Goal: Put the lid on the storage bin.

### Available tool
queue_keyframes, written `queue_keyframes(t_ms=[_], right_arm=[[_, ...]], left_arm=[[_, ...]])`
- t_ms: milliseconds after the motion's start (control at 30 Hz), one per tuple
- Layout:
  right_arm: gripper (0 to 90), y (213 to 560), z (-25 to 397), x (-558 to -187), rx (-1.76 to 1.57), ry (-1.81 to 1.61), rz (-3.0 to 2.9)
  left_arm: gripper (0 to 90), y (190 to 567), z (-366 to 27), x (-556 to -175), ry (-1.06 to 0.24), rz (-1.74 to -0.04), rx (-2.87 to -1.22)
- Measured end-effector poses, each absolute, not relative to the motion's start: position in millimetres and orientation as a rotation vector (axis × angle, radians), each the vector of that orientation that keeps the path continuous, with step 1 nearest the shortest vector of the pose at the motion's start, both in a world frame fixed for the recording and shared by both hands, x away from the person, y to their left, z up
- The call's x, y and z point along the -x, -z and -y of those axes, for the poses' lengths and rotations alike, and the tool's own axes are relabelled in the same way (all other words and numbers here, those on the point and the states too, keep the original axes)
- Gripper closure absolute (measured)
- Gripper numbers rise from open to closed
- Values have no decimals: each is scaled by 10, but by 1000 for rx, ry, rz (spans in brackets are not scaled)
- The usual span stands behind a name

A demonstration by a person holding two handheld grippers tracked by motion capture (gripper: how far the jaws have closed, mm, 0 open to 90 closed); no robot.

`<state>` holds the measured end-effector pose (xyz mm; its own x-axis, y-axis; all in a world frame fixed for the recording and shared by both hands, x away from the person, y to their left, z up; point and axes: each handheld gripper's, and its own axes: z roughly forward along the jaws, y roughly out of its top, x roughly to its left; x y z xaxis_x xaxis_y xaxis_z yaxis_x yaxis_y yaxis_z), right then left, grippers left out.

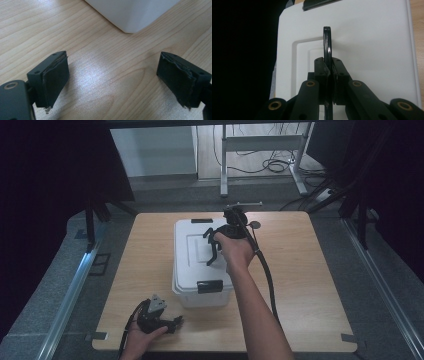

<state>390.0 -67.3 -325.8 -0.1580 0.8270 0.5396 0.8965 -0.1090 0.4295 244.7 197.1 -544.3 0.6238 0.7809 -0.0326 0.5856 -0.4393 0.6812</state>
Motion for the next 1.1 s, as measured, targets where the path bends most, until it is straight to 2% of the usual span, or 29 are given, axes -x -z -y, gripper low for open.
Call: queue_keyframes(t_ms=[533, 867, 1100], right_arm=[[851, 3396, 481, -3954, 2080, 1061, 2035], [851, 3614, 474, -3954, 2096, 1067, 1978], [849, 3642, 506, -3949, 2092, 1089, 1959]], left_arm=[[106, 5444, -1968, -2453, -377, -1062, -2178], [106, 5444, -1969, -2453, -377, -1061, -2179], [106, 5444, -1968, -2453, -378, -1061, -2179]])
